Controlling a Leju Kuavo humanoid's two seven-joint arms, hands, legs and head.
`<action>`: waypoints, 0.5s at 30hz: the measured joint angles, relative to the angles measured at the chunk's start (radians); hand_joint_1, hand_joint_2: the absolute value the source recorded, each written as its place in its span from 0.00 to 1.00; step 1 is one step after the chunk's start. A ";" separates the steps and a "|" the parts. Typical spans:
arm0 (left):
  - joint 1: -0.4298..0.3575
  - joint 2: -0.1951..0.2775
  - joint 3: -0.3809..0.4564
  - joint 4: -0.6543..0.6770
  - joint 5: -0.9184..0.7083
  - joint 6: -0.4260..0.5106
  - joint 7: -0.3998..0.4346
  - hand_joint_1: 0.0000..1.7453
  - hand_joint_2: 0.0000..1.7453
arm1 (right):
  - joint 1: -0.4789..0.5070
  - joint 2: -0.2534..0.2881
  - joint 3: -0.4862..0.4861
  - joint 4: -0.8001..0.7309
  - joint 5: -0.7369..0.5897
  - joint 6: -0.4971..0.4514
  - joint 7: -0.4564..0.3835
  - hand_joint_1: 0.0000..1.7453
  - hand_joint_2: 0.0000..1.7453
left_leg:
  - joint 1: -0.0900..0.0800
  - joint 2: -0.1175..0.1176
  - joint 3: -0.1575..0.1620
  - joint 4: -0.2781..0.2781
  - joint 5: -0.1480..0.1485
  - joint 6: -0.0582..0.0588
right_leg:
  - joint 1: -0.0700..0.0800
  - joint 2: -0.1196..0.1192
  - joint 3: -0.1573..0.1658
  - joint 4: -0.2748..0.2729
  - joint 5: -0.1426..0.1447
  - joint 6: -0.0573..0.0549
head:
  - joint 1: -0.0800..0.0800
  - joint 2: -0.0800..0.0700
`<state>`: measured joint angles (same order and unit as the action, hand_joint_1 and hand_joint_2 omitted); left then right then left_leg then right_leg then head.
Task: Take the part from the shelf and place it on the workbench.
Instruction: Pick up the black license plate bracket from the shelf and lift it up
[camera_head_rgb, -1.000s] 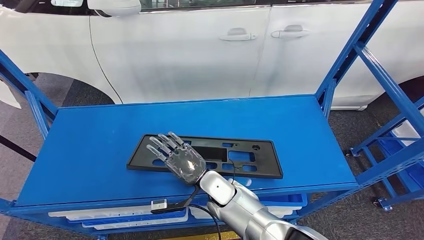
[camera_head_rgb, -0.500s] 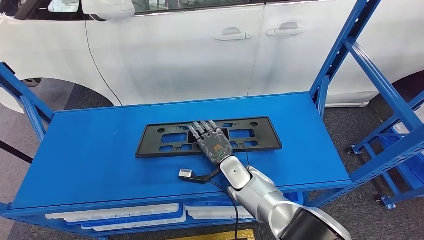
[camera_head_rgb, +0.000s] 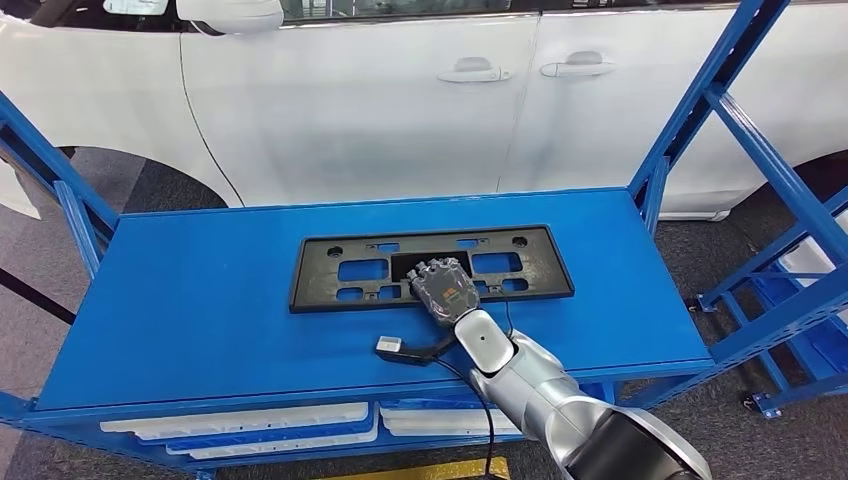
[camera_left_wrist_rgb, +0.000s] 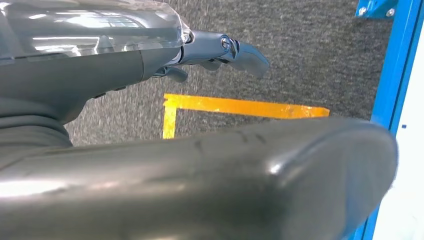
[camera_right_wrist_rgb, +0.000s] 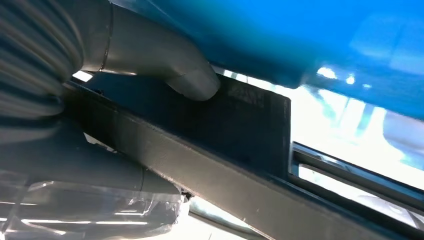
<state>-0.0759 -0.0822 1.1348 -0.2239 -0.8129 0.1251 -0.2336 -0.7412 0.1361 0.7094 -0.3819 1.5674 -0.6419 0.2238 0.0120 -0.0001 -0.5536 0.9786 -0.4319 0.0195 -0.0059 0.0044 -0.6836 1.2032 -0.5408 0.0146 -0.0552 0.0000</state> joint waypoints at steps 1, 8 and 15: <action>0.000 0.000 0.000 0.000 0.000 0.000 -0.002 0.00 0.00 | 0.001 -0.001 -0.003 0.003 0.000 -0.003 -0.004 1.00 1.00 | -0.001 0.000 -0.001 0.000 0.000 0.000 | 0.000 0.000 -0.030 0.062 -0.022 0.002 | 0.000 0.000; 0.000 0.000 0.001 0.000 -0.001 -0.008 -0.032 0.00 0.75 | -0.005 -0.001 -0.014 0.012 0.002 -0.014 -0.016 1.00 1.00 | -0.007 -0.005 -0.003 0.018 -0.012 -0.016 | 0.003 -0.001 0.087 -0.183 0.106 -0.016 | 0.000 0.000; 0.001 0.005 0.001 0.000 -0.009 -0.021 -0.072 0.00 1.00 | -0.001 0.001 -0.063 -0.006 -0.046 -0.045 -0.117 1.00 1.00 | 0.003 -0.005 -0.079 0.188 -0.112 -0.053 | -0.001 -0.005 0.093 -0.201 0.110 -0.048 | 0.000 0.000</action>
<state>-0.0747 -0.0775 1.1358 -0.2235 -0.8224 0.1037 -0.3060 -0.7418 0.1371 0.6461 -0.3875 1.5210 -0.6873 0.1072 0.0145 -0.0051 -0.6328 1.1671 -0.5441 -0.0333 -0.0072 -0.0009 -0.5908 1.0023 -0.4310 -0.0330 -0.0553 0.0000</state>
